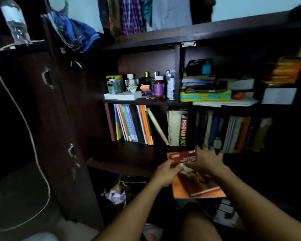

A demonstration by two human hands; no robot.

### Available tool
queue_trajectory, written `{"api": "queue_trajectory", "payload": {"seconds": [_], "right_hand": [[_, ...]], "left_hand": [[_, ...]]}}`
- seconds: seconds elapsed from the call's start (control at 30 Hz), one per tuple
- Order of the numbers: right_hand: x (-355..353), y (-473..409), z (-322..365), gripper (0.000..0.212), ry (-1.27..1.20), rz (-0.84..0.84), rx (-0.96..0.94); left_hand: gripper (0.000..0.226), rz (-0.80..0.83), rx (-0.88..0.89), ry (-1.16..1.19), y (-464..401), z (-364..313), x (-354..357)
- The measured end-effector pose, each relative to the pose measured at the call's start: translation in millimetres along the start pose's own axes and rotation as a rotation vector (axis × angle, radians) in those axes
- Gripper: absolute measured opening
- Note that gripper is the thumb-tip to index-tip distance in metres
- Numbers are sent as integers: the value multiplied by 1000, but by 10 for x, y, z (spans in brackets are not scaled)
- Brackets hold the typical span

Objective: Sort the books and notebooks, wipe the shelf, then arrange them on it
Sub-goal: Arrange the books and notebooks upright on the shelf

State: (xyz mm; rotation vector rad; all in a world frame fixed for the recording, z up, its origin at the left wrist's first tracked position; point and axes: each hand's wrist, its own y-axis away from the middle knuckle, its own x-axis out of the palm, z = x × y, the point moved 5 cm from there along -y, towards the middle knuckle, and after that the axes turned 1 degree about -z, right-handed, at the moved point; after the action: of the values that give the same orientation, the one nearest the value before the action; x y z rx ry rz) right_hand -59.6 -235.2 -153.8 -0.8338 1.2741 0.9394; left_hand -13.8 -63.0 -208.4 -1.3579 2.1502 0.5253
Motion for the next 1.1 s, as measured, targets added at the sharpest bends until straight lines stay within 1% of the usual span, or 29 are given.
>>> {"api": "queue_trajectory", "payload": {"seconds": [0.03, 0.1, 0.17, 0.23, 0.27, 0.4, 0.5, 0.53, 0.57, 0.63, 0.67, 0.7, 0.73, 0.8, 0.87, 0.97, 1.0, 1.03, 1.1], "right_hand": [[64, 43, -247, 101, -50, 47, 84], [252, 134, -488, 97, -115, 137, 147], [408, 192, -498, 96, -113, 105, 149], [462, 232, -373, 93, -117, 55, 146], [483, 224, -282, 90, -116, 41, 133], [465, 162, 115, 83, -98, 47, -7], [482, 110, 470, 85, -137, 32, -141], [509, 101, 578, 88, -140, 35, -189], [551, 94, 680, 95, -151, 42, -237], [699, 74, 867, 120, -196, 69, -336], [775, 73, 919, 121, -236, 84, -360], [838, 73, 958, 112, -268, 76, -373], [868, 74, 962, 102, -286, 33, -382], [869, 76, 969, 94, -285, -28, -404], [870, 24, 943, 95, -329, 2, -398], [872, -55, 808, 108, -596, 62, -348], [873, -71, 771, 108, -684, 55, -337], [858, -55, 729, 102, -744, 40, -322], [820, -27, 669, 75, -850, 3, -290]], "left_hand": [[46, 16, 1, -58, 19, -70, 125], [53, -8, -16, -186, 42, -139, 249], [52, -54, -58, -177, 53, -168, 278], [49, -100, -86, -147, 52, -162, 281], [52, -110, -96, -162, 56, -140, 272], [65, -157, -135, -272, 79, 46, 67], [67, -196, -191, -326, 86, 309, -283], [66, -216, -209, -341, 88, 397, -395], [64, -241, -229, -349, 103, 482, -507], [62, -304, -272, -344, 178, 636, -732], [61, -332, -294, -359, 213, 695, -818], [59, -348, -312, -396, 245, 734, -889], [59, -353, -320, -429, 262, 757, -925], [61, -340, -326, -451, 251, 767, -962], [64, -324, -332, -430, 204, 742, -943], [71, -281, -333, -406, 170, 613, -792], [75, -255, -330, -392, 162, 583, -732], [80, -232, -326, -380, 163, 562, -667], [93, -202, -318, -343, 175, 573, -614]]}}
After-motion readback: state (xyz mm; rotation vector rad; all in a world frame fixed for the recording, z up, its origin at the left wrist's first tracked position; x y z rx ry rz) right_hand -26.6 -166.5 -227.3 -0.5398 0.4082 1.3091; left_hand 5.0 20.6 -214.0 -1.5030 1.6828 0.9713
